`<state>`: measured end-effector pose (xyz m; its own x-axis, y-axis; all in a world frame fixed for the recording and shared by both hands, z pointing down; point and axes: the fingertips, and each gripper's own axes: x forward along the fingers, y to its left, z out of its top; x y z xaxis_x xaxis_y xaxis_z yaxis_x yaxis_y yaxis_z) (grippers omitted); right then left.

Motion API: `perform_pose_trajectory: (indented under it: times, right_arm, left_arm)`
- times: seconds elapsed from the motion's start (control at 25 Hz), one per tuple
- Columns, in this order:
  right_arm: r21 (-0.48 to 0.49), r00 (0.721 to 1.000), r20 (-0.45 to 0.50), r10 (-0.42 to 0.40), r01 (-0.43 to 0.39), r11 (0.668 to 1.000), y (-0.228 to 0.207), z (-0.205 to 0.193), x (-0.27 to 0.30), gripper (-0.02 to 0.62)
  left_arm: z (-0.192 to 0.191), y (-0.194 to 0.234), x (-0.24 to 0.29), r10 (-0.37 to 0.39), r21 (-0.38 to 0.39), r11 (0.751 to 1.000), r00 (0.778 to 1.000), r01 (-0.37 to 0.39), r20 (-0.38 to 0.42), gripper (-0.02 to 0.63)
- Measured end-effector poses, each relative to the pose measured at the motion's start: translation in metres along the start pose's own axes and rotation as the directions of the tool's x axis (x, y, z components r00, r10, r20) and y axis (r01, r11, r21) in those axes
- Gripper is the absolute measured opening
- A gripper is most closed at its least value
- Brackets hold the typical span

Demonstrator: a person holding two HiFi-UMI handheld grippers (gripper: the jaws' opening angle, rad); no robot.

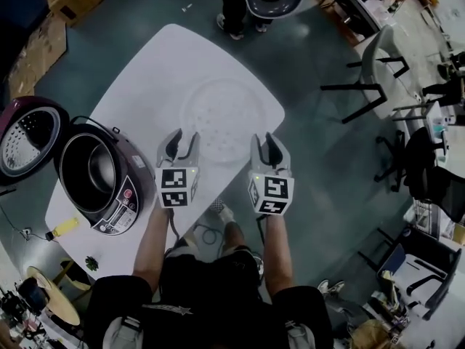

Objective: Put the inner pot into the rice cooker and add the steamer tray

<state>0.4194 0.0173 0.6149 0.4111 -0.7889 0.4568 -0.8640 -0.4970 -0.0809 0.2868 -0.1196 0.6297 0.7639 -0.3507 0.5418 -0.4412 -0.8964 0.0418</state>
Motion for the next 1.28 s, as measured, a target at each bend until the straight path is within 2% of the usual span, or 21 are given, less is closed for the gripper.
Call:
perform_pose_trajectory:
  times: [0.32, 0.56, 0.84, 1.08, 1.28]
  right_arm:
    - [-0.031, 0.997, 0.071, 0.023, -0.021, 0.999, 0.007, 0.050, -0.031, 0.114]
    - [-0.067, 0.991, 0.112, 0.068, -0.061, 0.996, 0.026, 0.069, -0.045, 0.114]
    - [-0.100, 0.977, 0.142, 0.159, -0.146, 0.984, 0.069, 0.101, -0.052, 0.114]
    - [-0.148, 0.949, 0.151, 0.277, -0.256, 0.955, 0.119, 0.117, -0.055, 0.114]
    - [-0.194, 0.914, 0.143, 0.379, -0.350, 0.916, 0.174, 0.124, -0.050, 0.114]
  left_arm:
    - [0.046, -0.005, -0.040, 0.029, 0.005, 1.000, 0.997, -0.030, 0.070, 0.161]
    - [0.051, 0.004, -0.070, 0.076, -0.014, 0.997, 0.992, -0.075, 0.105, 0.161]
    - [0.068, 0.034, -0.116, 0.161, -0.048, 0.987, 0.976, -0.156, 0.144, 0.161]
    - [0.065, 0.065, -0.165, 0.279, -0.084, 0.959, 0.949, -0.269, 0.148, 0.161]
    - [0.056, 0.103, -0.207, 0.381, -0.126, 0.923, 0.912, -0.365, 0.151, 0.161]
